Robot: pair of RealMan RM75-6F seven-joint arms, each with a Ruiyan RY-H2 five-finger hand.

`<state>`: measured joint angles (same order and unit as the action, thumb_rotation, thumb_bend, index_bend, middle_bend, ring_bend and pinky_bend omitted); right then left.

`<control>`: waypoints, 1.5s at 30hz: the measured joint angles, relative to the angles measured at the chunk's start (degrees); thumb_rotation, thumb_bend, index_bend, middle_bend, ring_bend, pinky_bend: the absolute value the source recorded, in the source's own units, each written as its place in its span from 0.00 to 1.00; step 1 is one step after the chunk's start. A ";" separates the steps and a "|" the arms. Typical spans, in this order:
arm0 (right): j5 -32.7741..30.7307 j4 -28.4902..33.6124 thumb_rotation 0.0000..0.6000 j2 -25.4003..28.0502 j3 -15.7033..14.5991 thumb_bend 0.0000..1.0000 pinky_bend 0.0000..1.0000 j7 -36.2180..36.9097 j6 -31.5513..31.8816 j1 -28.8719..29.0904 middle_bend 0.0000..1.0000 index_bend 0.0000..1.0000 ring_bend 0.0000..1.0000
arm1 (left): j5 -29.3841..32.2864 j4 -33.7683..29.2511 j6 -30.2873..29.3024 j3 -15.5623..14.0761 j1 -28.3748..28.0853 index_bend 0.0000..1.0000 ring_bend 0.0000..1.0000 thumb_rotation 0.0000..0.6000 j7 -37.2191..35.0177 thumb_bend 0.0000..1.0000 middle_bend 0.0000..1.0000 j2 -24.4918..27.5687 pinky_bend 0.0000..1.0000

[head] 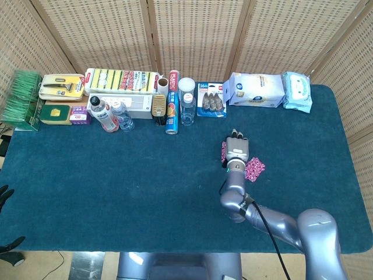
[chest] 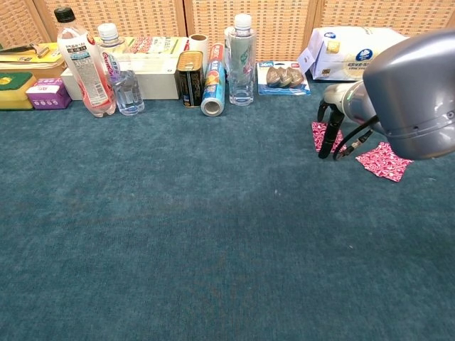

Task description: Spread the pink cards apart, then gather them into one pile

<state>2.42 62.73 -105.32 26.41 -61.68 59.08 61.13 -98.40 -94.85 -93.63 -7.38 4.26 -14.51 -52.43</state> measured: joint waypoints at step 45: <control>-0.64 11.67 1.00 5.64 3.73 0.20 0.21 3.54 13.10 -4.02 0.06 0.36 0.00 | -1.51 0.26 2.53 -1.02 -1.59 0.00 0.00 1.00 -3.40 0.01 0.00 1.27 0.00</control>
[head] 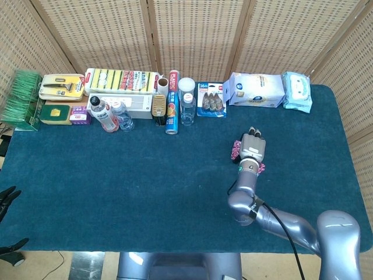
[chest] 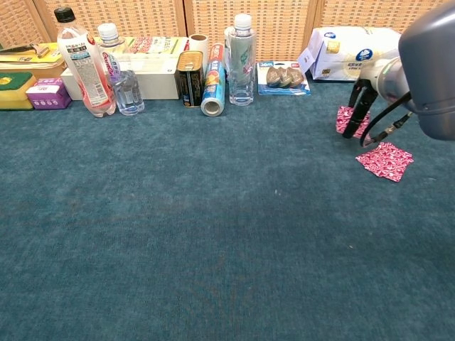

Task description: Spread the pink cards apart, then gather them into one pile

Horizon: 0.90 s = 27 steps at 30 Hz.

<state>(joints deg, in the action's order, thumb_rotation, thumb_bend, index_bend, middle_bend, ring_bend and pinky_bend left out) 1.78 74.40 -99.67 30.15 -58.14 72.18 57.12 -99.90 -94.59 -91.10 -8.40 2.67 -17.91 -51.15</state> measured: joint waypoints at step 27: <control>-1.92 3.51 1.00 -0.64 2.52 0.21 0.21 3.45 8.37 -5.83 0.06 0.37 0.00 | -2.20 3.36 -2.86 -1.06 0.35 0.00 0.00 1.00 -5.20 0.02 0.00 0.73 0.00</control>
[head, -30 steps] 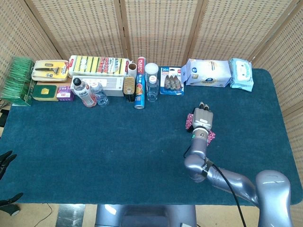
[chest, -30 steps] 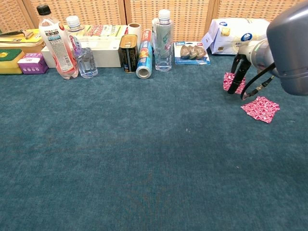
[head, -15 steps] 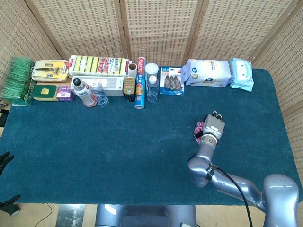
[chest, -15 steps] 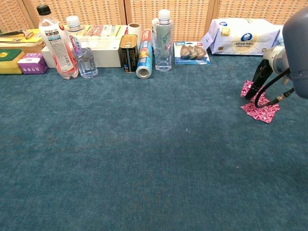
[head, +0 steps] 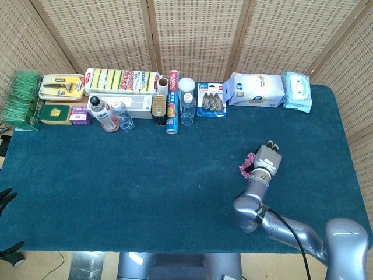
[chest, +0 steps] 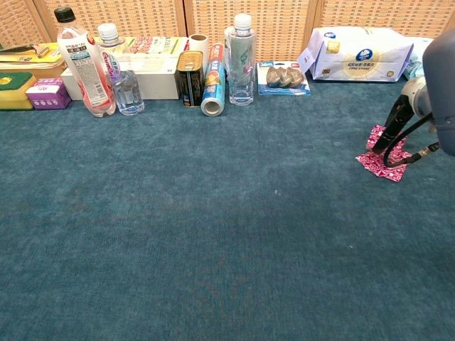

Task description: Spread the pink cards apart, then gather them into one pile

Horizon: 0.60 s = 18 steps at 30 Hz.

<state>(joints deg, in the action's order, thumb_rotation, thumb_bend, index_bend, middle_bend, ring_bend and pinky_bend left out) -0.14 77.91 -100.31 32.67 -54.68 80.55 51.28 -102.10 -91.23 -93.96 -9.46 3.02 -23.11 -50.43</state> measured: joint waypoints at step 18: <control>-2.44 4.86 1.00 1.53 2.19 0.21 0.21 -0.52 2.17 -2.37 0.04 0.35 0.00 | -0.40 1.27 -1.96 -0.33 0.62 0.00 0.00 1.00 -2.42 0.01 0.00 0.28 0.00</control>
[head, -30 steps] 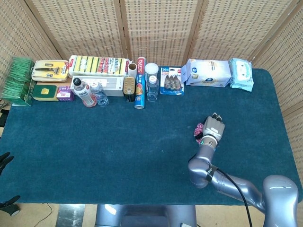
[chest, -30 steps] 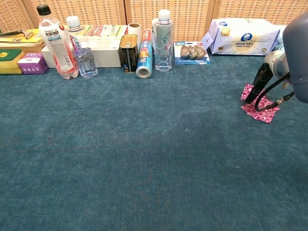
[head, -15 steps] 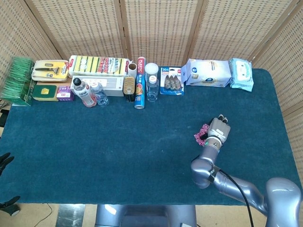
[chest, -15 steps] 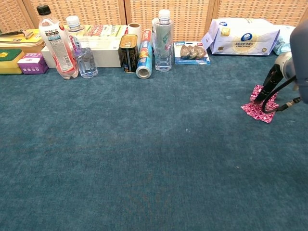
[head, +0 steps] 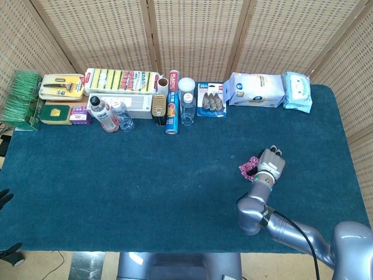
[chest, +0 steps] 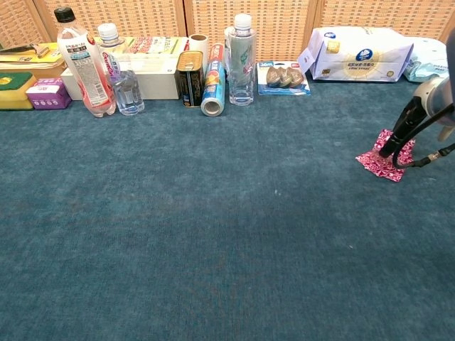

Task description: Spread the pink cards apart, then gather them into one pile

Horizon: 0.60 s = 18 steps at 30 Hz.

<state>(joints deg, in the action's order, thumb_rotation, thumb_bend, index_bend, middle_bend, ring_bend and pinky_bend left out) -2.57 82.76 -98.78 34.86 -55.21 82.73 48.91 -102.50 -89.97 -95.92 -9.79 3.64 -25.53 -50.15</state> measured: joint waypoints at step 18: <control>-1.39 -1.29 1.00 -0.41 1.00 0.23 0.21 -1.39 -1.32 -0.21 0.03 0.30 0.00 | 0.28 0.35 -0.16 0.02 0.01 0.00 0.00 1.00 -0.55 0.02 0.00 -0.01 0.00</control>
<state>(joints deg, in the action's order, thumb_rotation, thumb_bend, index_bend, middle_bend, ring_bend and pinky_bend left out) -3.97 81.48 -99.19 35.86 -56.59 81.41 48.70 -102.22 -89.61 -96.08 -9.76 3.65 -26.08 -50.15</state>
